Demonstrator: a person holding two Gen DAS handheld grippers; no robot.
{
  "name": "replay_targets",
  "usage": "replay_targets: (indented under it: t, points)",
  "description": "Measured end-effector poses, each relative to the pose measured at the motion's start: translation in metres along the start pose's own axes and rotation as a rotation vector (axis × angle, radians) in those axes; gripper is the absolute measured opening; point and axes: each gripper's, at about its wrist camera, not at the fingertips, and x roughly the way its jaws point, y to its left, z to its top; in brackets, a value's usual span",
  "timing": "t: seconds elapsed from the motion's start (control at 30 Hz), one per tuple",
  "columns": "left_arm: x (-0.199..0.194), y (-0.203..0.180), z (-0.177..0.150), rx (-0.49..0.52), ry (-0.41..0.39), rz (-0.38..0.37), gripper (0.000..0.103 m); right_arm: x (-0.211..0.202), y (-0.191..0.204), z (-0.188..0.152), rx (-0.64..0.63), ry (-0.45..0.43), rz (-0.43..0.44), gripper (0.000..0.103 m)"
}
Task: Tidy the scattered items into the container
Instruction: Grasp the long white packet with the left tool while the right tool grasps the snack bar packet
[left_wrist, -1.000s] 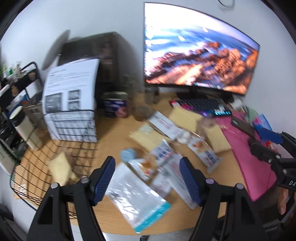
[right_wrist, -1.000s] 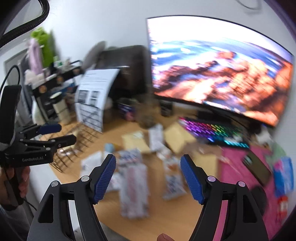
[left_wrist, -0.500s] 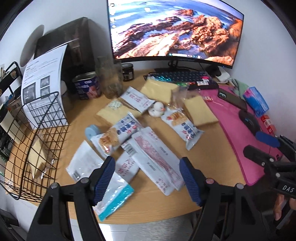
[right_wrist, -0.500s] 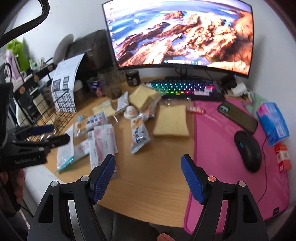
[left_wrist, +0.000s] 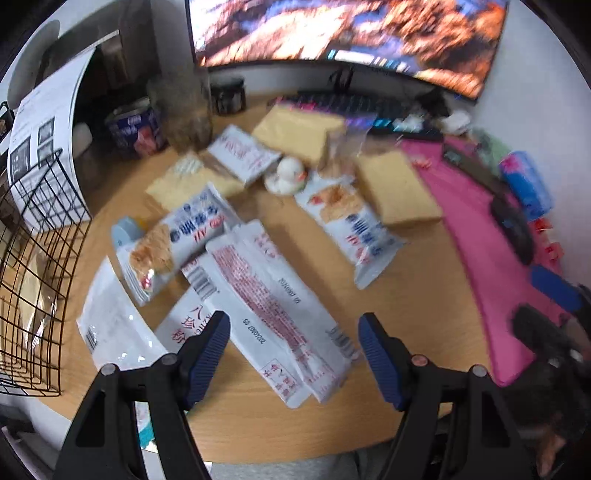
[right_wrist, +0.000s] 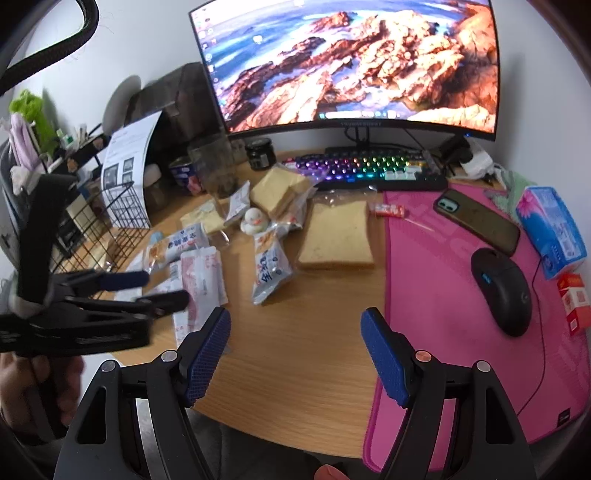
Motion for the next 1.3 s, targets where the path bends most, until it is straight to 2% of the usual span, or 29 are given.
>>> replay_targets:
  t: [0.2, 0.53, 0.63, 0.7, 0.73, 0.83, 1.07, 1.3]
  points:
    - [0.032, 0.0, 0.005, -0.062, 0.062, 0.038, 0.077, 0.006, -0.014, -0.001, 0.017, 0.002, 0.015, 0.074]
    - [0.041, -0.006, 0.006, -0.011, 0.015, 0.17, 0.077, 0.012, -0.025, 0.0, 0.027, 0.005, 0.036, 0.074]
    - [0.039, -0.003, 0.004, -0.002, -0.001, 0.183, 0.064, 0.013, -0.026, 0.0, 0.028, -0.002, 0.045, 0.074]
    - [0.035, 0.001, 0.004, -0.011, 0.001, 0.174, 0.05, 0.012, -0.026, 0.0, 0.03, -0.001, 0.046, 0.074]
    - [0.034, 0.004, 0.005, -0.019, 0.0, 0.165, 0.047, 0.012, -0.026, 0.0, 0.031, -0.002, 0.05, 0.074]
    - [0.031, 0.014, 0.005, -0.043, -0.001, 0.128, 0.045, 0.012, -0.023, 0.001, 0.026, -0.009, 0.061, 0.074]
    - [0.007, 0.023, 0.006, -0.046, -0.061, 0.138, 0.045, 0.018, -0.013, 0.007, -0.01, -0.019, 0.079, 0.074]
    - [-0.017, 0.031, 0.012, -0.051, -0.109, 0.121, 0.045, 0.061, 0.01, 0.034, -0.106, -0.013, 0.128, 0.074]
